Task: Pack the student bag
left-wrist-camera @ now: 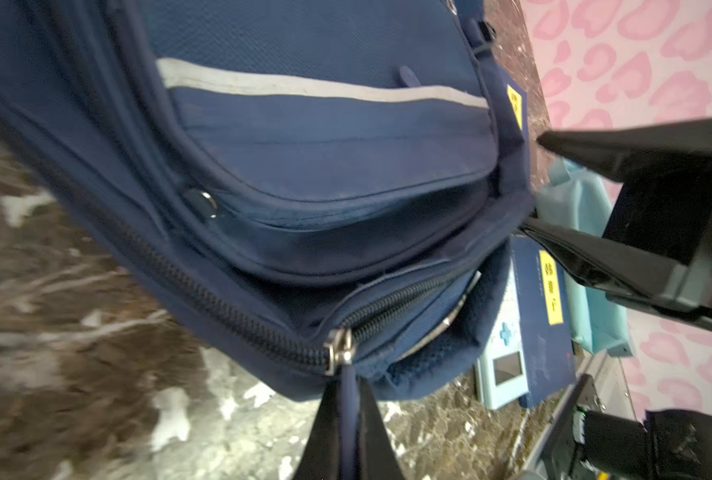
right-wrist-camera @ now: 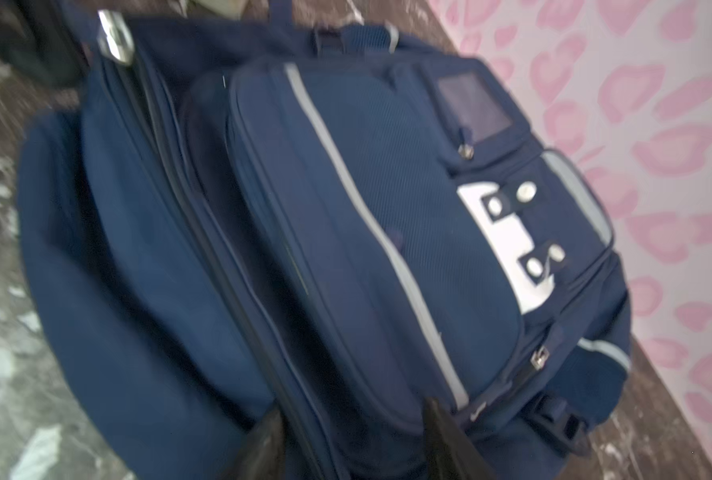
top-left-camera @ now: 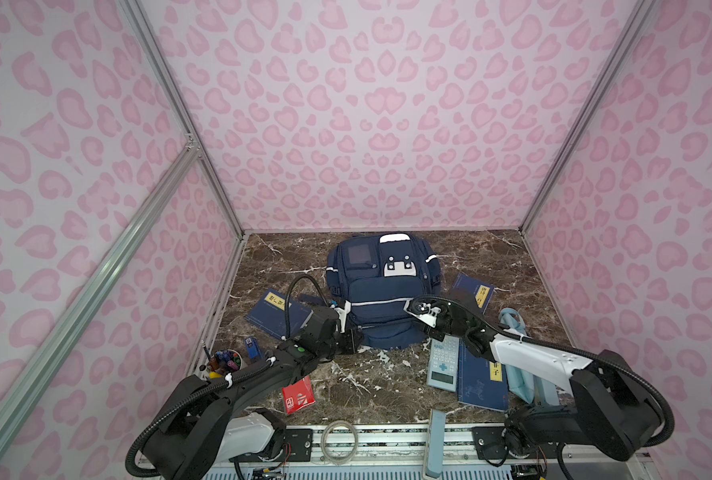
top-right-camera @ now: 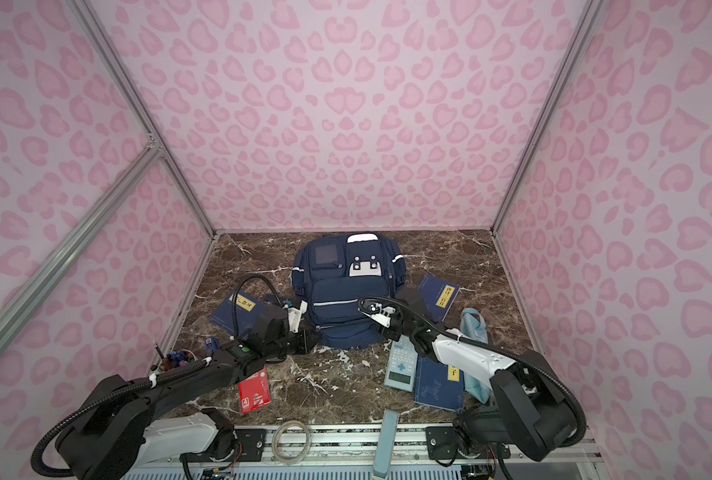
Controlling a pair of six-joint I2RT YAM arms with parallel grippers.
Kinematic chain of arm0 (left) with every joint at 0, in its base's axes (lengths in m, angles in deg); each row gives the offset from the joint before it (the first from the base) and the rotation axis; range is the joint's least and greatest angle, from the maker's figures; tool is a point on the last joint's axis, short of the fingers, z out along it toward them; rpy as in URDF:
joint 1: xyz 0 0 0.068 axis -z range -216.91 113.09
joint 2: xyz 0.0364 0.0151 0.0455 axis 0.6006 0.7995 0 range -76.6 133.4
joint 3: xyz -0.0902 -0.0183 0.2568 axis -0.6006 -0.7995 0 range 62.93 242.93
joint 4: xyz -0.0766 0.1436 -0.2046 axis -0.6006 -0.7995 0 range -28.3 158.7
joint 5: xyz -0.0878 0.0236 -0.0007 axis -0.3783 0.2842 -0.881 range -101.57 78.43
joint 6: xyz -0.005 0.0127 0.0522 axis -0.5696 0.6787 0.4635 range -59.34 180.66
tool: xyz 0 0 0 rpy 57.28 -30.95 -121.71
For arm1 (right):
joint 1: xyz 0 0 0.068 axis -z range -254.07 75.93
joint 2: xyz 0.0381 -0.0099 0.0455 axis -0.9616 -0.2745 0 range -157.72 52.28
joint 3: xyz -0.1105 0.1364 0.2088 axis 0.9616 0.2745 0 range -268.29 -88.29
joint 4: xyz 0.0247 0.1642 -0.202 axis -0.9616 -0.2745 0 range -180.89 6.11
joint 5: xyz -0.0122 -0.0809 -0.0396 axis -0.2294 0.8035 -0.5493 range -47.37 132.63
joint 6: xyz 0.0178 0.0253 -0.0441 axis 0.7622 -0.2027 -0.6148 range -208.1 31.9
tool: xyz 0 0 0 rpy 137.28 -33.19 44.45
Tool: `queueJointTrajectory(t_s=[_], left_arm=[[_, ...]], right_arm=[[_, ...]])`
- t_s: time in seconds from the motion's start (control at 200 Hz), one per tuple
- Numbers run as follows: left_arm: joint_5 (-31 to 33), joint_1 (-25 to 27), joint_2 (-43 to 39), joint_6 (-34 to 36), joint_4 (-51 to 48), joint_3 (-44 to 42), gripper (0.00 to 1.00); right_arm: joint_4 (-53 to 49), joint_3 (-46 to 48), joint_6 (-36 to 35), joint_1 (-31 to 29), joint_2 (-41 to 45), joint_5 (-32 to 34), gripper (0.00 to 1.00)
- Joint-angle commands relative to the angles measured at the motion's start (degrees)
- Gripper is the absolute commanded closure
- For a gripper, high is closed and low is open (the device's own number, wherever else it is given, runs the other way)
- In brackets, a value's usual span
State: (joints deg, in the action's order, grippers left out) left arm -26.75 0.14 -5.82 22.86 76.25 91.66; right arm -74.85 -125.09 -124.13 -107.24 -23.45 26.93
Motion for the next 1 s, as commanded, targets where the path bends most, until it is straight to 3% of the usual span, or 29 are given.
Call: queueJointTrajectory(t_s=[0.0,0.16,0.375,0.42,0.505,0.58,0.78,0.875,0.995], left_arm=[[1.2,1.9,0.2,-3.4,3.0,2.2,0.96],[-1.0,3.1,1.4,-3.9,3.0,4.2,0.96],[-4.5,4.3,3.0,-4.8,5.7,3.4,0.96],[-4.7,4.3,2.9,-4.9,6.2,2.8,0.97],[-2.3,3.8,2.0,-3.9,2.7,2.7,0.96],[-0.1,1.6,1.1,-3.2,-1.0,2.0,0.96],[-2.7,-8.0,1.4,-0.1,-3.1,-0.7,0.96],[-1.0,-10.7,2.3,2.1,-6.2,0.3,0.96],[2.8,-14.9,5.7,4.5,-7.2,2.4,0.96]], right_arm=[[-0.5,0.1,9.6,-4.3,3.2,2.0,0.42],[5.0,1.8,13.1,-14.1,0.3,4.3,0.41],[7.8,-1.6,16.1,-16.3,-8.6,4.8,0.43],[6.8,-2.7,16.1,-16.3,-10.3,5.5,0.51],[4.2,-3.8,14.8,-15.4,-12.1,3.3,0.87],[4.0,-2.7,14.4,-14.0,-11.4,-0.6,1.00],[1.1,-0.5,10.7,-13.3,-8.2,2.0,1.00],[-0.5,-0.5,10.0,-13.4,-7.5,5.4,1.00],[1.5,1.6,9.2,-13.2,-4.9,4.8,1.00]])
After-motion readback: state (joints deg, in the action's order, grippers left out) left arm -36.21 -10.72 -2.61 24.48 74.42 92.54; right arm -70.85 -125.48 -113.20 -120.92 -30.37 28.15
